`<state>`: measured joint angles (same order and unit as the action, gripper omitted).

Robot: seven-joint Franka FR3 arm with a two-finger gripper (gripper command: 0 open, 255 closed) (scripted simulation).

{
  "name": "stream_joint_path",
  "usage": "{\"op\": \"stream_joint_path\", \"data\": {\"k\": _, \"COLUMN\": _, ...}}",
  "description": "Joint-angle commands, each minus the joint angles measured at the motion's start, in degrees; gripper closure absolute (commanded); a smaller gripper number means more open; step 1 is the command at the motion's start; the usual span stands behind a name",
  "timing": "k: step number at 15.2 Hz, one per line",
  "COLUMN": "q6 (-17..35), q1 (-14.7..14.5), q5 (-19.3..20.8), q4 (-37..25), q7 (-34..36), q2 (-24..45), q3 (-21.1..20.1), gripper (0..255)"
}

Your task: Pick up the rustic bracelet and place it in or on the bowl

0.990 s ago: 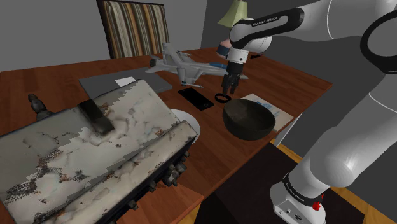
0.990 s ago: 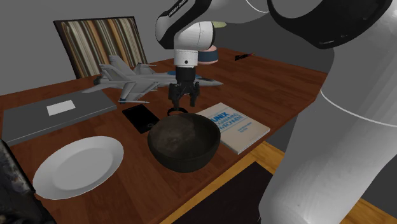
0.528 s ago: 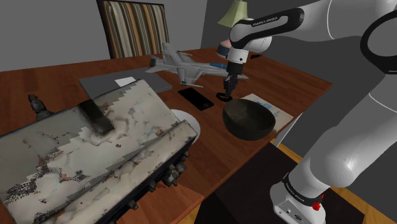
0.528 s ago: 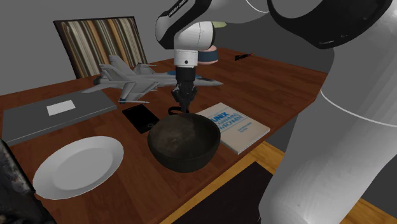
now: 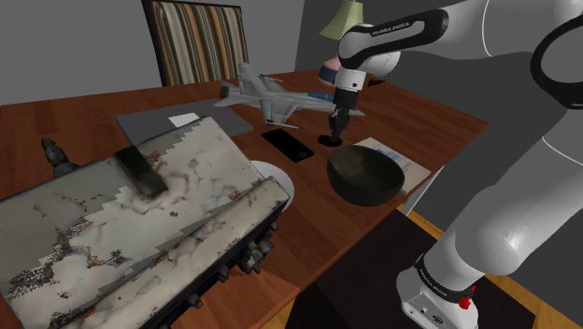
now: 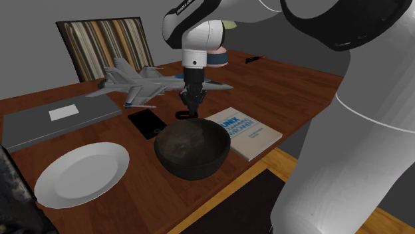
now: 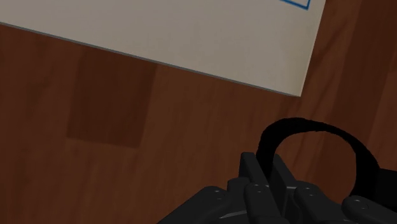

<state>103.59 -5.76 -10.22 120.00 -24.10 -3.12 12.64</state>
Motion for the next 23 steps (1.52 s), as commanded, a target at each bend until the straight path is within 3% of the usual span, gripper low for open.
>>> {"op": "stream_joint_path", "data": {"k": 1, "q6": -1.2, "q1": 0.0, "q5": 0.1, "q4": -0.8, "q7": 0.3, "q2": -0.5, "q3": 0.0, "gripper": 255}}
{"op": "stream_joint_path", "data": {"k": 23, "q6": -17.6, "q1": 0.0, "q5": 0.8, "q4": -15.6, "q7": 3.2, "q2": -2.4, "q3": 0.0, "gripper": 255}}
